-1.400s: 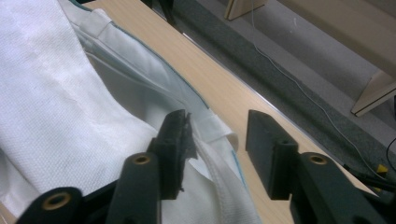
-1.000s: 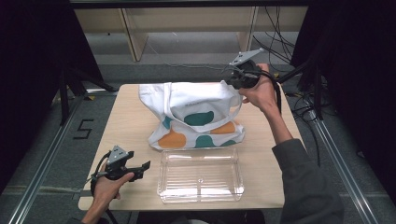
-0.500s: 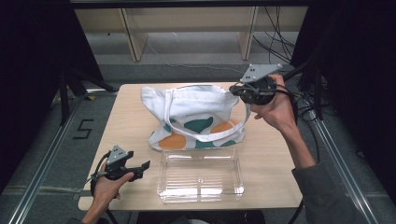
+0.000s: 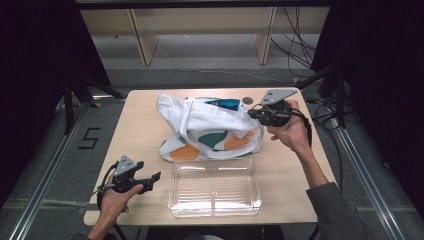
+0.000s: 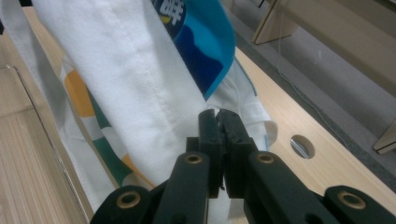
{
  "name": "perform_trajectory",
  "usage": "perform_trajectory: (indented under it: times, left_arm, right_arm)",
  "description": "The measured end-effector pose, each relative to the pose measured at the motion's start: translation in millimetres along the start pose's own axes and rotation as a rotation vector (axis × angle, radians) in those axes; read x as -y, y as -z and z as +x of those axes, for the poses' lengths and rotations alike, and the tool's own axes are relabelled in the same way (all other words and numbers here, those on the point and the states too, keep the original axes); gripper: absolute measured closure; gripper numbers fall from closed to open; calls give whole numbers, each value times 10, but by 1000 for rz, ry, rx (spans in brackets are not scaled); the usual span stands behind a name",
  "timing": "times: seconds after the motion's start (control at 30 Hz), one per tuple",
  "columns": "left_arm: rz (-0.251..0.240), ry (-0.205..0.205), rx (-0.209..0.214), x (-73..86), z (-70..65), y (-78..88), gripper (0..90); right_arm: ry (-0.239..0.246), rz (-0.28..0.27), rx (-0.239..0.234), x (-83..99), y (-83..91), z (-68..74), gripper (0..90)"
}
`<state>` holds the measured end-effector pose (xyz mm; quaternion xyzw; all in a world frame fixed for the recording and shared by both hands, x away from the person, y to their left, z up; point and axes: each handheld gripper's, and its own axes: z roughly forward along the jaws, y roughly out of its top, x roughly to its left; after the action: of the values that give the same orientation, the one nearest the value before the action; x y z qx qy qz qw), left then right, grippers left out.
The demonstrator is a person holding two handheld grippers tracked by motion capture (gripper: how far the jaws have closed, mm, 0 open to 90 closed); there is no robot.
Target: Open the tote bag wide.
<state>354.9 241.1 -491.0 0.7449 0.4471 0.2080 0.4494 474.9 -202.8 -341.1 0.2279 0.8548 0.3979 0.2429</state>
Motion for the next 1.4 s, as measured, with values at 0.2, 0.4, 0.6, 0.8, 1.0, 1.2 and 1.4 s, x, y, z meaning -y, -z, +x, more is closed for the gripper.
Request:
perform_trajectory:
  times: [0.2,0.4,0.6,0.8,1.0,1.2,1.4]
  left_arm:
    - [-16,-18,-1,-36,20,28,232]
    - [-39,-12,27,-107,36,62,271]
    - [-110,-27,114,-455,-35,186,313]
    - [-103,-50,221,-817,-205,102,349]
    - [-78,-86,246,-1106,-328,-28,425]
    - [-49,-62,265,-1265,-364,-219,470]
    - [-9,-80,227,-1284,-372,-409,607]
  right_arm:
    - [-45,25,-47,189,-238,45,892]
    - [-74,25,-106,356,-437,145,893]
    - [-92,30,-117,366,-421,148,893]
    - [-82,27,-129,432,-479,199,893]
    - [-96,2,-139,461,-473,208,892]
    - [-105,-2,-142,482,-459,227,892]
    - [-96,-7,-147,483,-457,234,892]
